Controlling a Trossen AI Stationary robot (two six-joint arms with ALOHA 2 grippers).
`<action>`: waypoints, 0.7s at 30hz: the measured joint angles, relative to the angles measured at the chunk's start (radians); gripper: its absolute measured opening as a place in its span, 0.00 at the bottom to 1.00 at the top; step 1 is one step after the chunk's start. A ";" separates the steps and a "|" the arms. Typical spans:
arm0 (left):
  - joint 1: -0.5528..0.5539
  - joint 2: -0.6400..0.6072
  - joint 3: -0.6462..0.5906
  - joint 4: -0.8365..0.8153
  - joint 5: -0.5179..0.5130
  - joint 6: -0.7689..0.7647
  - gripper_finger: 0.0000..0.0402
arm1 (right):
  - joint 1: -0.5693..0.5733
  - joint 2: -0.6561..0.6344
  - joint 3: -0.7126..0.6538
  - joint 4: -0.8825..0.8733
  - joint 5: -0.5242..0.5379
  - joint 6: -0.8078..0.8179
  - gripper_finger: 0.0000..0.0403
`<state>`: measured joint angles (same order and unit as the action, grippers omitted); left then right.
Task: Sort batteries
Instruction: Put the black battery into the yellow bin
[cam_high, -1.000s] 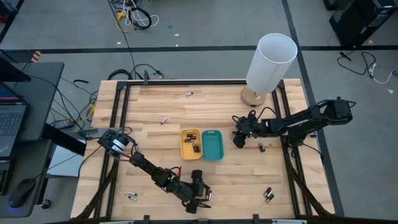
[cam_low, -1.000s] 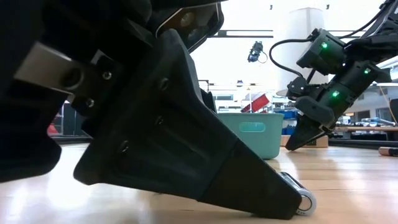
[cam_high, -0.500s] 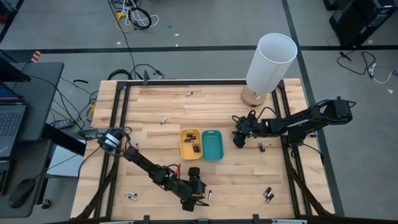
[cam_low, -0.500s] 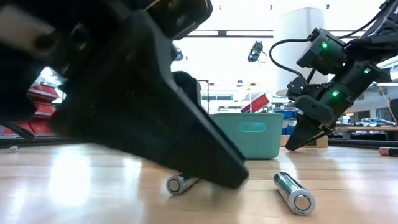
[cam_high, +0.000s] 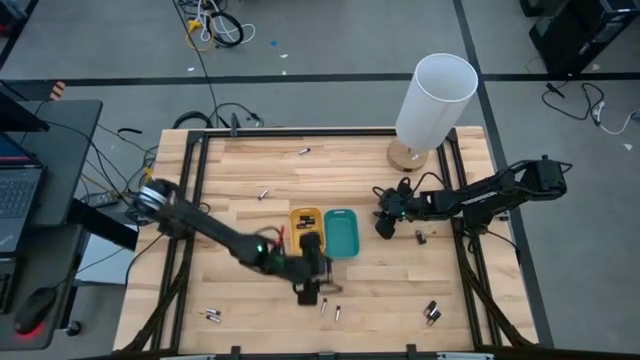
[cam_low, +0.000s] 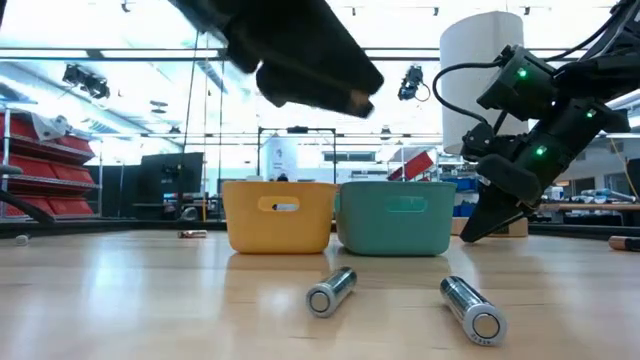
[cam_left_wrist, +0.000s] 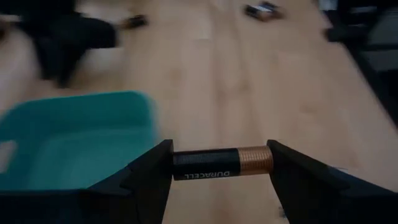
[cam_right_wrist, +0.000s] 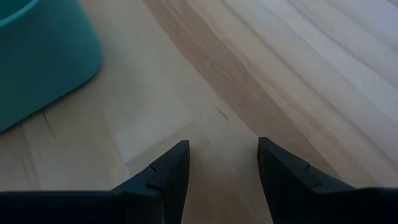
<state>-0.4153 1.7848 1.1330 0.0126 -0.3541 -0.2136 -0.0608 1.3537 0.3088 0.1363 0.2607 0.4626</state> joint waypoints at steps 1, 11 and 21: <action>0.018 -0.024 -0.007 -0.020 -0.007 0.000 0.63 | 0.001 0.000 0.000 0.000 0.000 -0.013 0.43; 0.172 -0.158 -0.147 -0.117 -0.007 -0.040 0.63 | 0.005 -0.008 -0.001 -0.007 0.005 -0.027 0.43; 0.270 -0.159 -0.270 -0.113 0.068 -0.105 0.65 | 0.009 -0.116 0.078 -0.289 -0.027 0.060 0.43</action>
<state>-0.1456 1.6256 0.8635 -0.1009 -0.2857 -0.3190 -0.0517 1.2376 0.3864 -0.1526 0.2334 0.5229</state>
